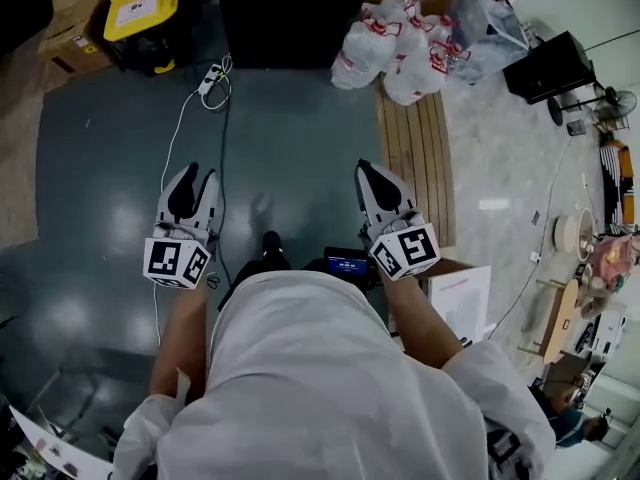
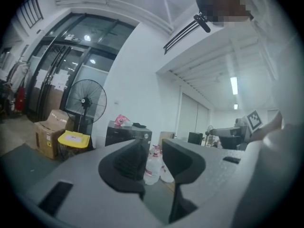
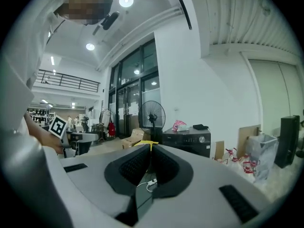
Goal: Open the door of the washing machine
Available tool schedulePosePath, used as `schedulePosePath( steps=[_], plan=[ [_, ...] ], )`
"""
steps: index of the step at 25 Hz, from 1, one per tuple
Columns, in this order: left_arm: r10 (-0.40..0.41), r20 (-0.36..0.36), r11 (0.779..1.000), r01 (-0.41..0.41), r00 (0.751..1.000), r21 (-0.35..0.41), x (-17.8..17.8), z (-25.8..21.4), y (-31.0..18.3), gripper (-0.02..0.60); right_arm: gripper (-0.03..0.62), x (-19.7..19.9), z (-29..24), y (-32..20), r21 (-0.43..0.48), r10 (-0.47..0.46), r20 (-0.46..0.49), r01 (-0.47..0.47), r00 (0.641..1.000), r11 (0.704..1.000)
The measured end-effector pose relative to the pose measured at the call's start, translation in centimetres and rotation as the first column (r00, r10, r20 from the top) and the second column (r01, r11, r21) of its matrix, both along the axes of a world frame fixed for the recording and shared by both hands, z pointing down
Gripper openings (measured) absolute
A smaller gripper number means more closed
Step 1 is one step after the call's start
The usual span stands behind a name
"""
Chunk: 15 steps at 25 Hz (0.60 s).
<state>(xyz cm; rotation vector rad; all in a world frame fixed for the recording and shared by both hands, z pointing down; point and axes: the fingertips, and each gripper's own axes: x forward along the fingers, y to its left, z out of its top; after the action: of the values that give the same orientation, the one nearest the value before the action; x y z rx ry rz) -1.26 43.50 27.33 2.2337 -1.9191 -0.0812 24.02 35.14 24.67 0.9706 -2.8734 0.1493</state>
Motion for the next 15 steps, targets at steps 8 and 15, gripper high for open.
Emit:
schedulePosePath(
  steps=[8, 15],
  plan=[
    [0.004, -0.02, 1.0, -0.005, 1.0, -0.031, -3.1, 2.7, -7.8, 0.147, 0.034, -2.4, 0.8, -8.3, -0.033, 0.042, 0.029, -0.041, 0.999, 0.999],
    [-0.036, 0.0, 0.998, 0.036, 0.999, -0.047, -5.7, 3.8, -17.8, 0.147, 0.034, -6.1, 2.2, -19.4, -0.013, -0.013, 0.066, 0.014, 0.998, 1.0]
  ],
)
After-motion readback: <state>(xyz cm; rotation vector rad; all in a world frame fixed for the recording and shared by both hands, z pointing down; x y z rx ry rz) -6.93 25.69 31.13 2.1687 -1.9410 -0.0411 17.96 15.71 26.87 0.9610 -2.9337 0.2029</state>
